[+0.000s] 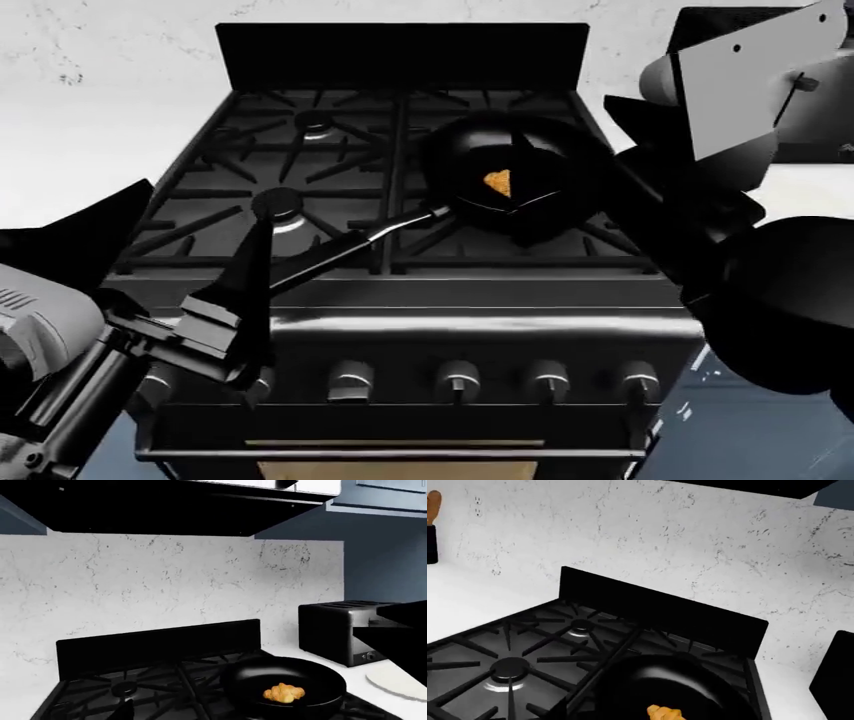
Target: Pick the croissant and place it on the pan. Then turn on the stove to warm the croissant.
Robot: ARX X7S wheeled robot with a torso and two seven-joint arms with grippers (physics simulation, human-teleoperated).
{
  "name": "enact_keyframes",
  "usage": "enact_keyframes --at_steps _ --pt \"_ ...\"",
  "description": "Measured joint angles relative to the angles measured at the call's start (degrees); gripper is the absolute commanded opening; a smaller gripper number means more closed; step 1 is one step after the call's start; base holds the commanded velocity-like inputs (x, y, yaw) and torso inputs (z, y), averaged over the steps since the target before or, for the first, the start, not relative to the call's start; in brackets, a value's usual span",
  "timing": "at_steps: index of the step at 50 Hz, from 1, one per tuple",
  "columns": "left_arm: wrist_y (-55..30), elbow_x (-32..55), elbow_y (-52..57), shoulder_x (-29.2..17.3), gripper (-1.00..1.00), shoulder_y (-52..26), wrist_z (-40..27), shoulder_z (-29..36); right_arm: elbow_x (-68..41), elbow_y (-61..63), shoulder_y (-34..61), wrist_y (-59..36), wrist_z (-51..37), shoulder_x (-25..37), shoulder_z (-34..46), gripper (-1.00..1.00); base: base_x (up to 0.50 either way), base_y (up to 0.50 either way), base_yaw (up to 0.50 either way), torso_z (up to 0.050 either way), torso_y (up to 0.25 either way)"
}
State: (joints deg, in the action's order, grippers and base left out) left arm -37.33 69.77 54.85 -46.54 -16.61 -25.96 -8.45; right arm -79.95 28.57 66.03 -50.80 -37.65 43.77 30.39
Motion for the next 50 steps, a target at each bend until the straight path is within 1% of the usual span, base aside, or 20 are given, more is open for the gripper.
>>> enact_keyframes --at_steps 15,26,39,50 --pt "-0.57 -2.48 -0.05 0.62 1.00 -1.93 0.88 2.98 0.47 0.07 -2.33 1.51 0.64 1.38 -0.65 1.00 -0.50 0.00 0.00 0.000 -0.001" --pt "0.25 -4.57 0.59 0.78 1.00 -1.39 1.64 3.29 1.81 0.09 -3.83 3.14 0.65 1.76 -1.17 1.00 0.00 0.00 0.00 0.000 -0.001" --pt "0.66 -8.61 0.36 1.05 1.00 -0.64 3.13 4.92 2.25 1.30 -7.43 6.48 -4.51 1.74 -3.41 1.00 0.00 0.00 0.00 -0.050 0.000" --pt "1.38 -10.15 0.35 0.96 1.00 0.36 3.71 5.18 -0.73 5.04 -12.61 9.97 -11.22 2.14 -6.15 1.00 0.00 0.00 0.00 -0.050 0.000"
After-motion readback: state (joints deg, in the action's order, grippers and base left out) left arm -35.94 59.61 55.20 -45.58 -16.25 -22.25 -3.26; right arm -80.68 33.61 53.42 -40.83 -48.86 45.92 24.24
